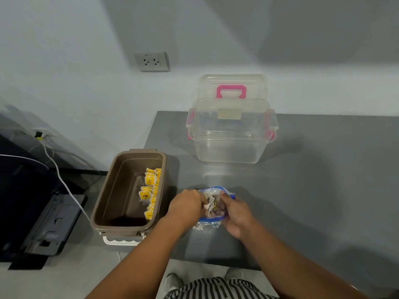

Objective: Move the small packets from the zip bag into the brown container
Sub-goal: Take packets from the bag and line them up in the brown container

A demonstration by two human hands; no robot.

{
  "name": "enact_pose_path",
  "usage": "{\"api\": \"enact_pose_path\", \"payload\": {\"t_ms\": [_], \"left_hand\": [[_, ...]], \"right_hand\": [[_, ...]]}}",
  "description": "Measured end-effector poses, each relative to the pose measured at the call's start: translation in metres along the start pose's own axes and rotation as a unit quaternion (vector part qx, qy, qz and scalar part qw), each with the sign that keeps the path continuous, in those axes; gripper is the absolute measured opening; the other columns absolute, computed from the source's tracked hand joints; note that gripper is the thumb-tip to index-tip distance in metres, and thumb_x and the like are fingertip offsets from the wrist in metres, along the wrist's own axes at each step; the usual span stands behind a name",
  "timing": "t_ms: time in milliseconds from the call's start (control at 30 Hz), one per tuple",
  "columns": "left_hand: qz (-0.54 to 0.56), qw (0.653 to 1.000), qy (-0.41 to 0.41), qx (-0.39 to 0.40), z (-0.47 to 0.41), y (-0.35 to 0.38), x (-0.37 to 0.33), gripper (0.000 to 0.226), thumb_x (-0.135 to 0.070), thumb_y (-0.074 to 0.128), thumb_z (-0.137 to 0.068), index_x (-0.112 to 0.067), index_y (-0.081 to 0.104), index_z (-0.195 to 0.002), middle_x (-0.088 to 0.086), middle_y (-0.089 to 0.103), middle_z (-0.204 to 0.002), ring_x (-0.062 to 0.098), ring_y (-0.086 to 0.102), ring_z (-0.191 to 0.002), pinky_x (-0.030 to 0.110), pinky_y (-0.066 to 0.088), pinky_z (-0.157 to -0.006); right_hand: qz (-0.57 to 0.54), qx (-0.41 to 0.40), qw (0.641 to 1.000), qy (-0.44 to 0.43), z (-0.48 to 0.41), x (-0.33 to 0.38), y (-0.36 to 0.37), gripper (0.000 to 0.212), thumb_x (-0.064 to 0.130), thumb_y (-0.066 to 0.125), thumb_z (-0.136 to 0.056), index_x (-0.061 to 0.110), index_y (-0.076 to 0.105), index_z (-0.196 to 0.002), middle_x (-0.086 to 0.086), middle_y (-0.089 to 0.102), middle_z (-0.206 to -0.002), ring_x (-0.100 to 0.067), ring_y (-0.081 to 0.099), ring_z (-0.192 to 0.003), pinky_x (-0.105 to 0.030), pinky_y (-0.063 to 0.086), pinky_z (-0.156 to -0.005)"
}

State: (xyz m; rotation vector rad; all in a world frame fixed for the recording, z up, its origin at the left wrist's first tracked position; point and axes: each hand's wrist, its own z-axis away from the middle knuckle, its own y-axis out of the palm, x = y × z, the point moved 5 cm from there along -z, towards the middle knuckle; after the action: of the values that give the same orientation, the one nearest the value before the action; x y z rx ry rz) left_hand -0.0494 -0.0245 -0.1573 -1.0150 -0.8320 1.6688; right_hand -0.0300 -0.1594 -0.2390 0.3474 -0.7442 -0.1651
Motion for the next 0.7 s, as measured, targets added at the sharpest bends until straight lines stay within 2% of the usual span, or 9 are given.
{"api": "enact_pose_path", "payload": {"t_ms": [100, 200, 267, 400, 533, 633, 700], "left_hand": [[0.044, 0.998, -0.026, -0.034, 0.003, -0.002, 0.004, 0.029, -0.026, 0.063, -0.095, -0.028, 0.07, -0.122, 0.0, 0.072, -0.115, 0.018, 0.068, -0.101, 0.031, 0.055, -0.093], [0.106, 0.991, -0.029, -0.078, 0.007, -0.008, 0.004, 0.03, -0.021, 0.061, -0.092, -0.024, 0.071, -0.12, 0.0, 0.074, -0.11, 0.017, 0.069, -0.095, 0.033, 0.056, -0.09], [0.131, 0.987, -0.02, -0.093, 0.01, -0.011, 0.004, 0.027, -0.02, 0.059, -0.092, -0.023, 0.073, -0.116, 0.001, 0.074, -0.105, 0.017, 0.068, -0.09, 0.034, 0.056, -0.086], [0.158, 0.983, 0.001, -0.097, 0.011, -0.013, 0.005, 0.02, -0.018, 0.057, -0.096, -0.022, 0.072, -0.11, 0.003, 0.072, -0.102, 0.019, 0.066, -0.089, 0.036, 0.055, -0.085], [0.201, 0.97, 0.01, -0.134, 0.015, -0.023, 0.011, 0.02, -0.018, 0.066, -0.093, -0.026, 0.066, -0.111, 0.0, 0.072, -0.093, 0.014, 0.066, -0.081, 0.032, 0.056, -0.081], [0.228, 0.958, 0.034, -0.167, 0.021, -0.038, 0.016, 0.016, -0.015, 0.064, -0.093, -0.031, 0.06, -0.095, -0.003, 0.067, -0.074, 0.013, 0.064, -0.065, 0.033, 0.056, -0.07], [0.24, 0.956, 0.039, -0.165, 0.024, -0.05, 0.021, 0.021, -0.011, 0.062, -0.093, -0.031, 0.069, -0.093, -0.006, 0.069, -0.075, 0.013, 0.065, -0.066, 0.031, 0.056, -0.07]], "right_hand": [[0.011, -0.002, 1.0, 0.014, -0.004, 0.001, -0.003, 0.023, 0.017, 0.056, -0.103, -0.003, 0.064, -0.11, -0.022, 0.075, -0.098, -0.036, 0.073, -0.093, -0.055, 0.056, -0.094], [0.011, -0.008, 1.0, 0.015, -0.006, 0.003, -0.002, 0.018, 0.019, 0.058, -0.102, 0.002, 0.059, -0.096, -0.013, 0.06, -0.071, -0.03, 0.062, -0.075, -0.054, 0.056, -0.087], [0.006, -0.006, 1.0, 0.013, -0.007, 0.005, 0.001, 0.018, 0.019, 0.057, -0.102, 0.002, 0.06, -0.102, -0.015, 0.058, -0.079, -0.034, 0.061, -0.082, -0.057, 0.055, -0.09], [-0.001, 0.007, 1.0, 0.016, -0.005, 0.006, 0.007, 0.026, 0.02, 0.056, -0.103, -0.003, 0.063, -0.113, -0.02, 0.073, -0.104, -0.038, 0.071, -0.097, -0.056, 0.056, -0.093], [-0.004, -0.019, 1.0, 0.007, -0.001, 0.009, 0.014, 0.023, 0.02, 0.057, -0.103, -0.001, 0.066, -0.107, -0.021, 0.076, -0.101, -0.036, 0.074, -0.09, -0.052, 0.058, -0.088], [-0.006, -0.048, 0.999, 0.004, 0.002, 0.009, 0.019, 0.025, 0.022, 0.059, -0.102, -0.001, 0.065, -0.11, -0.02, 0.076, -0.102, -0.035, 0.074, -0.091, -0.046, 0.062, -0.079], [-0.014, -0.063, 0.998, 0.004, 0.004, 0.007, 0.022, 0.027, 0.022, 0.06, -0.101, 0.0, 0.064, -0.115, -0.019, 0.076, -0.104, -0.035, 0.074, -0.092, -0.044, 0.063, -0.076]]}}
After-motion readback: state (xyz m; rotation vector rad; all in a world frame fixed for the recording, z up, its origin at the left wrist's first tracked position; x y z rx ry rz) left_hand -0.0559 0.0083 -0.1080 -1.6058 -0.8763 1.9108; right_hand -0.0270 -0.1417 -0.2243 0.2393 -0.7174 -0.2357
